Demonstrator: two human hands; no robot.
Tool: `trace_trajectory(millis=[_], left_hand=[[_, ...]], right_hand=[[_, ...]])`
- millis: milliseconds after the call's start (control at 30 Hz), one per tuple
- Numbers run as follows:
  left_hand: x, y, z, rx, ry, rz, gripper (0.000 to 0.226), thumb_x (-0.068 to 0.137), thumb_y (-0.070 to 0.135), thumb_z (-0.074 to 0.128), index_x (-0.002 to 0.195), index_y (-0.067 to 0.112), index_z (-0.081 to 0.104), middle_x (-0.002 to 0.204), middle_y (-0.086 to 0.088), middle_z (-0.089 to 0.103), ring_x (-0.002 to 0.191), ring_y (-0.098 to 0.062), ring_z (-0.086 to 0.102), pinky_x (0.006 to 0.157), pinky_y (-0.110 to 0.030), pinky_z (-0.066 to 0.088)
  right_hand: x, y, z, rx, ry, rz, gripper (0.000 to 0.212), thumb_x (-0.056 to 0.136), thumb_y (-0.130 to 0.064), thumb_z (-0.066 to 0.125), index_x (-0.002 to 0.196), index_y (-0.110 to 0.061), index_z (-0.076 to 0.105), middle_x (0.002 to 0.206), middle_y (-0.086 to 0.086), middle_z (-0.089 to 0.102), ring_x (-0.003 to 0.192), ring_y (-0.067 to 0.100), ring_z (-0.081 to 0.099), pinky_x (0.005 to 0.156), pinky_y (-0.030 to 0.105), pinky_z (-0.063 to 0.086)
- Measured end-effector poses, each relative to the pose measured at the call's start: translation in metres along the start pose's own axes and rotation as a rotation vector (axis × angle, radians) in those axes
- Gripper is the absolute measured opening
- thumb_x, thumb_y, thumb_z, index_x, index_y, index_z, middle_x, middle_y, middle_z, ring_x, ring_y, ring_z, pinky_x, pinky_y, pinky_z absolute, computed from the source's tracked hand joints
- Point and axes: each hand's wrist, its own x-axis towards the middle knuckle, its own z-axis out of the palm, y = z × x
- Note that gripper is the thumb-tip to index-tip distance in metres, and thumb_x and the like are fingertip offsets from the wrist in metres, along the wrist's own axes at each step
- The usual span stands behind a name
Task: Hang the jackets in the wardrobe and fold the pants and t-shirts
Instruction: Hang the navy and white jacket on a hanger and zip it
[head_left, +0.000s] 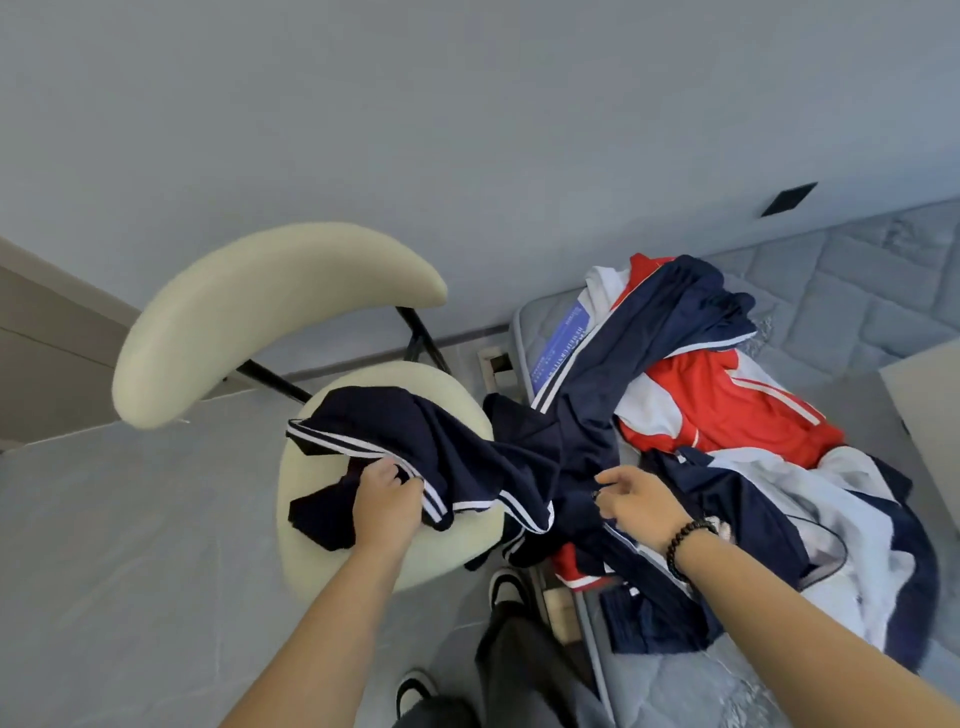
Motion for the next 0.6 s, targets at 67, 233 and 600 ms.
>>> trace_trajectory(millis=[67, 233, 600], left_hand=[[0.001, -0.008, 0.032, 0.05, -0.083, -0.037, 0.034, 0.088, 0.006, 0.055, 0.119, 0.017, 0.058, 0.114, 0.007, 0.059, 0.101, -0.011, 0.057, 0.088, -0.029, 0.045], [-0.001, -0.021, 0.104, 0.201, -0.319, 0.004, 0.027, 0.089, 0.008, 0.052, 0.104, 0.022, 0.069, 0.104, 0.012, 0.067, 0.088, -0.002, 0.059, 0.068, -0.013, 0.042], [-0.002, -0.058, 0.211, 0.411, -0.627, 0.034, 0.018, 0.087, 0.013, 0.058, 0.09, 0.03, 0.065, 0.098, 0.01, 0.072, 0.097, -0.009, 0.063, 0.087, -0.025, 0.049]], right_hand=[[0.01, 0.016, -0.003, 0.016, 0.026, 0.024, 0.016, 0.087, -0.008, 0.06, 0.102, -0.014, 0.059, 0.083, 0.005, 0.064, 0.074, 0.019, 0.058, 0.068, 0.027, 0.044], [0.024, 0.073, 0.0, 0.089, 0.08, 0.174, 0.019, 0.089, -0.01, 0.057, 0.106, -0.016, 0.055, 0.089, 0.004, 0.062, 0.081, 0.021, 0.058, 0.076, 0.034, 0.051], [0.035, 0.175, -0.021, 0.209, 0.335, 0.307, 0.045, 0.085, -0.006, 0.062, 0.127, -0.012, 0.048, 0.12, 0.008, 0.055, 0.102, 0.024, 0.055, 0.093, 0.034, 0.044]])
